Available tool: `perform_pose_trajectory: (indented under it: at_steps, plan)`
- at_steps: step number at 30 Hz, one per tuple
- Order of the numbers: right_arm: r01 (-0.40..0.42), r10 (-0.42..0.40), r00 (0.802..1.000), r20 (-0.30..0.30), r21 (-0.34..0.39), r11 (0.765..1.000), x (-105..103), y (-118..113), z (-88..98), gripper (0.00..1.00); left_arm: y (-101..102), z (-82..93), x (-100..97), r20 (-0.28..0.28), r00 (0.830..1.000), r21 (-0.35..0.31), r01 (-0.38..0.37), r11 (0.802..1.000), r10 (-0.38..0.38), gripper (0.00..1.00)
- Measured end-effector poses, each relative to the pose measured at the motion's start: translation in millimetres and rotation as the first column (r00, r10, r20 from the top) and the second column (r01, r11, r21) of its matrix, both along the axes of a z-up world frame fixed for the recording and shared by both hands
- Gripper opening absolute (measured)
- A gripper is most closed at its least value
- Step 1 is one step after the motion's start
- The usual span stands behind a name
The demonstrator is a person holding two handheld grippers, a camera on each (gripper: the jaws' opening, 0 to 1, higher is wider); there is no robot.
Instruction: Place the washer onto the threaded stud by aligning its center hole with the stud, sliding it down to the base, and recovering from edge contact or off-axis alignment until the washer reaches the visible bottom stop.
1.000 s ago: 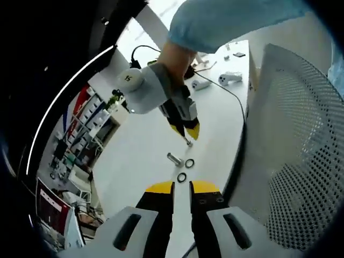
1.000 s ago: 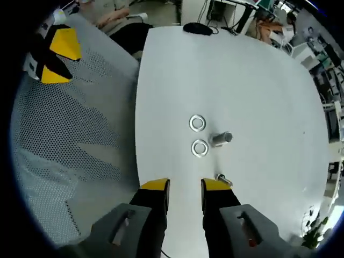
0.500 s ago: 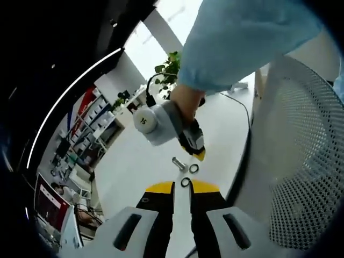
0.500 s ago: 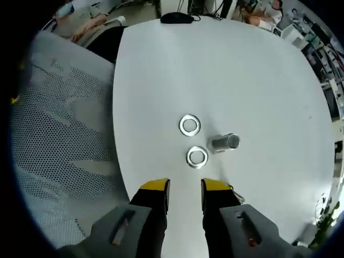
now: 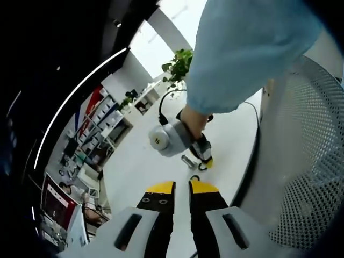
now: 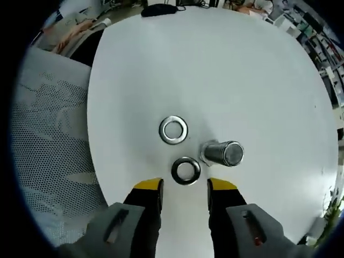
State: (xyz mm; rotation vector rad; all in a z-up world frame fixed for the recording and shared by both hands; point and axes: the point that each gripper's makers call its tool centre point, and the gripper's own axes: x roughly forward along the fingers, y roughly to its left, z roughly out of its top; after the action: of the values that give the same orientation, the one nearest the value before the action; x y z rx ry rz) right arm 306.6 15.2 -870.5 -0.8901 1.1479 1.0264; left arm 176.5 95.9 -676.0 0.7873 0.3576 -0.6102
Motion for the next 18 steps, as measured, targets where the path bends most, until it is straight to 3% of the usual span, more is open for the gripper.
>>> perform_pose_trajectory:
  at_steps: [4,12,18]
  plan:
    - [0.051,-0.05,0.999,-0.021,0.069,0.996,1.6,8.3,-0.2,0.33,1.8,1.8,2.2,0.012,1.0,0.003,-0.014,1.0,0.014,0.07]
    - [0.033,-0.031,0.999,-0.045,0.049,0.998,-0.7,5.2,-6.5,0.31,1.9,0.3,1.8,0.007,1.0,0.011,-0.012,1.0,0.012,0.07]
    - [0.017,-0.016,1.0,-0.018,0.047,0.999,3.1,5.7,-6.8,0.29,1.7,-0.3,2.3,0.006,1.0,0.016,-0.012,1.0,0.012,0.07]
